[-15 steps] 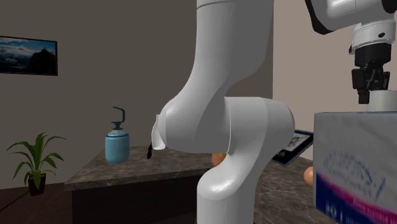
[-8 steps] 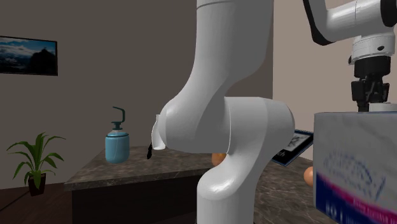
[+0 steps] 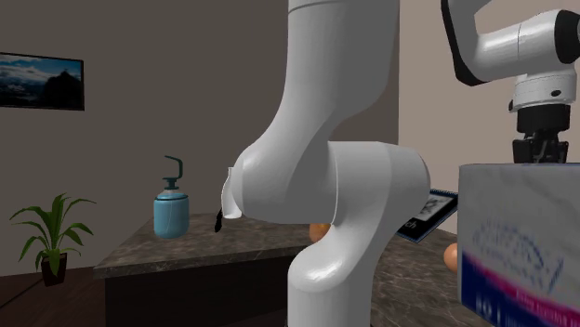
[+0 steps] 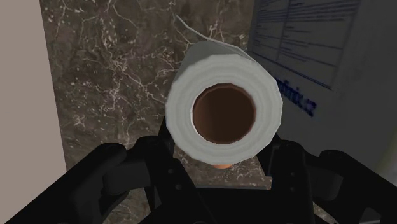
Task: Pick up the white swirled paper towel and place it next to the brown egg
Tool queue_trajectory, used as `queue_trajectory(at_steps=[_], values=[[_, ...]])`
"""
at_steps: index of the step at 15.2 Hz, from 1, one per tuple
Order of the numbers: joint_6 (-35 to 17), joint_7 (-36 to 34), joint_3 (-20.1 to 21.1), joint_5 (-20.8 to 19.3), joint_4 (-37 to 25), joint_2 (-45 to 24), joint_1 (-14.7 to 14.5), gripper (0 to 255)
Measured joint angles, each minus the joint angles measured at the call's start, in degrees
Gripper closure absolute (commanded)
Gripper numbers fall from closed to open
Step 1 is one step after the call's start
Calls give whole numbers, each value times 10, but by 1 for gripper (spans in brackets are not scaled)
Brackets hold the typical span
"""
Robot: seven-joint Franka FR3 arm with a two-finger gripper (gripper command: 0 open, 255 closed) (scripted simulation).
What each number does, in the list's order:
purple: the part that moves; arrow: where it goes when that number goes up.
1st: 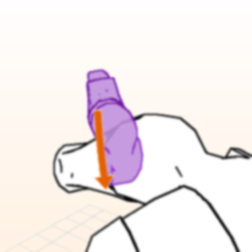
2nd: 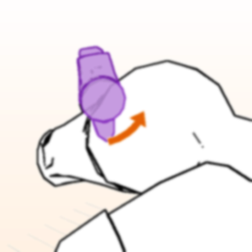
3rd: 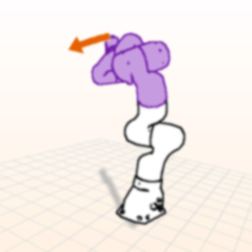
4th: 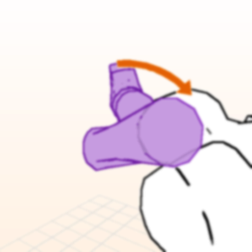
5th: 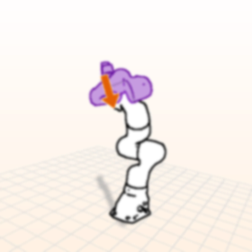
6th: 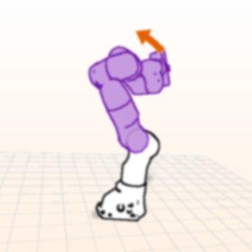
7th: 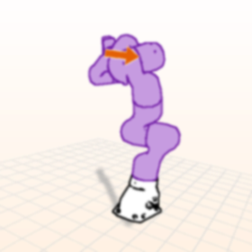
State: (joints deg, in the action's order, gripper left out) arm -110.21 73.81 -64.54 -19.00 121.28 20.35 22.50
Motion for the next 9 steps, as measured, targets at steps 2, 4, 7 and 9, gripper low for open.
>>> queue_trajectory(at_steps=[2,4,7,9], values=[[-15,0,-6,0,12,-4,-2,255],[-30,3,-16,3,21,-10,-7,255],[-57,9,-36,10,35,-24,-19,255],[-71,11,-44,12,46,-29,-23,255]])
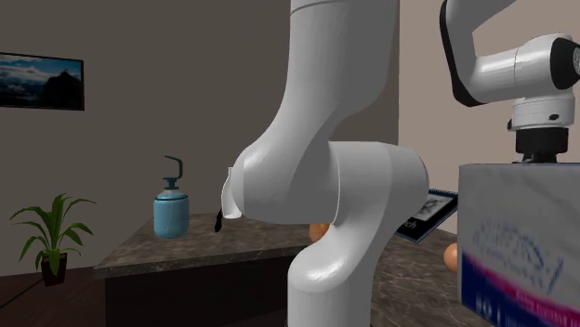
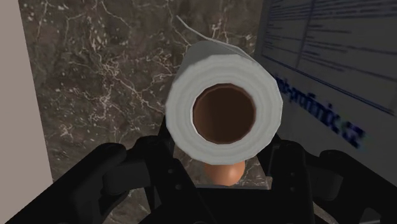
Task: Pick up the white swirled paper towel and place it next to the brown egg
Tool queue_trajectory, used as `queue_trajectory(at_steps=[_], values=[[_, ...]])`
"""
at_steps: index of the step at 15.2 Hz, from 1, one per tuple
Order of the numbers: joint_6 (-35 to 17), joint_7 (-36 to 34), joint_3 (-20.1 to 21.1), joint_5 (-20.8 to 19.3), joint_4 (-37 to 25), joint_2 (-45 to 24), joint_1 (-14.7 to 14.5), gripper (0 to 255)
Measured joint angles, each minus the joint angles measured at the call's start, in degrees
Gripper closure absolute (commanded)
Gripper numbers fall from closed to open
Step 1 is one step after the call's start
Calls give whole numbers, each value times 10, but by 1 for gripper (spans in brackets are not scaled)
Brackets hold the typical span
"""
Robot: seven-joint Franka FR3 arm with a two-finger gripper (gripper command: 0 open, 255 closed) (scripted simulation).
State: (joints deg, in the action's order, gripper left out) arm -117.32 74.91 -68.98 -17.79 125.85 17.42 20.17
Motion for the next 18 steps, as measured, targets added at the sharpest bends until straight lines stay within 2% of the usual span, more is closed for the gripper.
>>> queue_trajectory(at_steps=[7,8,14,18], values=[[-10,3,-8,2,7,-4,-3,255],[-10,3,-8,2,7,-4,-3,0],[-11,3,-8,2,7,-4,-3,0],[50,-6,31,-8,-35,20,16,0]])
